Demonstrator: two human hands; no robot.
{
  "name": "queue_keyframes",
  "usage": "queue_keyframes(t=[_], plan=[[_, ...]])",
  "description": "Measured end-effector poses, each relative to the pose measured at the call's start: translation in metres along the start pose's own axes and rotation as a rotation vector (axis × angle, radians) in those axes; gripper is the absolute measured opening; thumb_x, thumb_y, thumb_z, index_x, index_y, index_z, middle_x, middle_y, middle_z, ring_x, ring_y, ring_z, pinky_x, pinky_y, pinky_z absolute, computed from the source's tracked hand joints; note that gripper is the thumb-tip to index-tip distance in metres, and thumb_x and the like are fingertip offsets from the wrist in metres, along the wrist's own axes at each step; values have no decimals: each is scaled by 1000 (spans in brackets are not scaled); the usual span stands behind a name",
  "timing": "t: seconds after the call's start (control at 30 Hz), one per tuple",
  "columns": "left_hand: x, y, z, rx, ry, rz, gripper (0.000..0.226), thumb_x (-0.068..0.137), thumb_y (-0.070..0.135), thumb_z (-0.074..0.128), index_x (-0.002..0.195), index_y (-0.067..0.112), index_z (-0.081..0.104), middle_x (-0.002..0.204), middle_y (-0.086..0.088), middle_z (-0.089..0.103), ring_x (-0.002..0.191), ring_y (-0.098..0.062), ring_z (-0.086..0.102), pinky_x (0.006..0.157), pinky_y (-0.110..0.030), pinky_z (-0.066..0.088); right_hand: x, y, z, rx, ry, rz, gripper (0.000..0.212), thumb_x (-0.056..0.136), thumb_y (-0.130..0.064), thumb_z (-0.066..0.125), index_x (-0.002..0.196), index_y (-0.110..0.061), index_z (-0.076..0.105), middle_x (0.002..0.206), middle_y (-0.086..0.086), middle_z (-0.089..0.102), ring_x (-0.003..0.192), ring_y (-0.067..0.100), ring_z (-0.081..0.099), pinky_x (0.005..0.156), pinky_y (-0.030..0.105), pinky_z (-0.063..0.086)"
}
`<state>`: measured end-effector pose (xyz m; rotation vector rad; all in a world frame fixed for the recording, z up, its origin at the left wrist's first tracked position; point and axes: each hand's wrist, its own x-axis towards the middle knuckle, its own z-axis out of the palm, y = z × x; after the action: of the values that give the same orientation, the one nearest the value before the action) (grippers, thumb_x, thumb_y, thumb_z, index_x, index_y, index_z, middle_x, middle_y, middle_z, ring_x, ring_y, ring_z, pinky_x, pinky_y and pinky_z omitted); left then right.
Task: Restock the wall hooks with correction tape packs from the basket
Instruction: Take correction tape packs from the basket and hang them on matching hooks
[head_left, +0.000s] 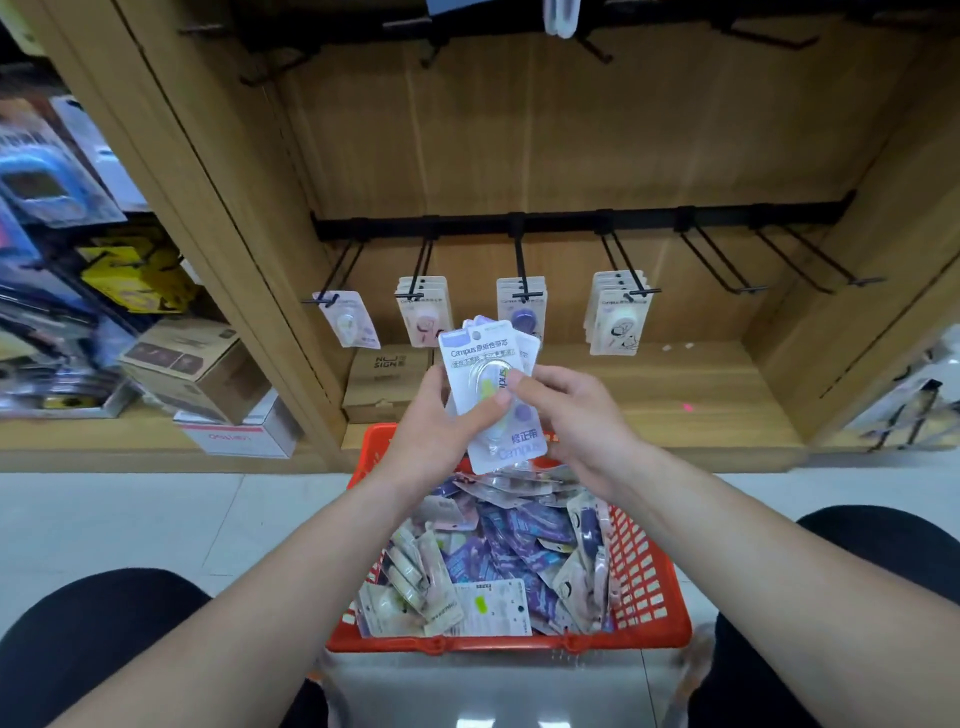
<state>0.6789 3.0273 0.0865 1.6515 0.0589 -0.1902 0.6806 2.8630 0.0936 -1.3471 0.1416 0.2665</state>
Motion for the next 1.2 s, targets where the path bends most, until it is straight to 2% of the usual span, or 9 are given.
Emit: queue_keyframes(t=[0.23,0.33,0.5,0.67,0.73,0.87,1.0,1.07,1.2], plan=[[12,-5,11,24,38,29,60,87,52,65,136,32,38,121,16,64,101,1,70,86,-26,59,20,14,-1,-169,123,-90,26,107,-23,54,105,-7,76,98,14,79,96,37,75,81,49,63],[18,-5,5,34,92,12,45,99,46,60,137,32,40,121,12,68,106,-13,72,95,-45,59,22,12,4,-163,194,-154,25,106,-27,57,103,-10,75,90,6,79,90,30,76,84,49,62],[16,6,-21,-9,176,-21,45,100,37,64,140,28,45,123,7,70,104,-13,73,90,-39,61,29,7,18,-99,183,-172,22,101,-33,64,98,-12,68,87,8,75,91,33,73,88,53,61],[9,9,-83,75,290,-95,38,98,40,66,129,34,44,113,8,72,86,-14,77,73,-37,64,46,6,38,-166,102,-98,16,100,-25,66,103,-9,69,83,-3,78,78,10,76,68,33,62],[11,6,-116,108,326,-128,39,95,37,71,127,29,50,114,6,71,89,-17,77,73,-37,62,61,12,52,-245,62,-56,17,98,-24,68,104,-9,70,92,-2,80,83,11,77,73,36,63],[13,-9,-175,118,361,-184,47,86,32,82,126,24,59,119,0,72,100,-22,74,82,-42,60,104,29,91,-364,21,-35,13,96,-19,71,102,-8,69,98,1,79,74,7,76,56,19,56],[20,-22,-204,54,381,-215,60,73,46,83,126,27,63,118,2,73,103,-22,74,82,-39,58,160,47,132,-413,34,-42,7,95,-20,73,94,-16,67,101,2,79,83,12,77,70,32,63],[26,-27,-210,6,405,-208,49,82,37,83,126,28,62,117,2,73,103,-23,74,88,-45,59,187,53,148,-429,20,-49,7,95,-21,73,97,-17,68,103,0,78,88,14,76,78,38,63],[37,-32,-213,-115,444,-201,37,91,22,76,125,24,62,111,3,76,94,-22,77,75,-38,58,222,63,171,-416,-31,-83,11,96,-21,72,103,-14,69,100,0,78,88,16,75,80,41,63]])
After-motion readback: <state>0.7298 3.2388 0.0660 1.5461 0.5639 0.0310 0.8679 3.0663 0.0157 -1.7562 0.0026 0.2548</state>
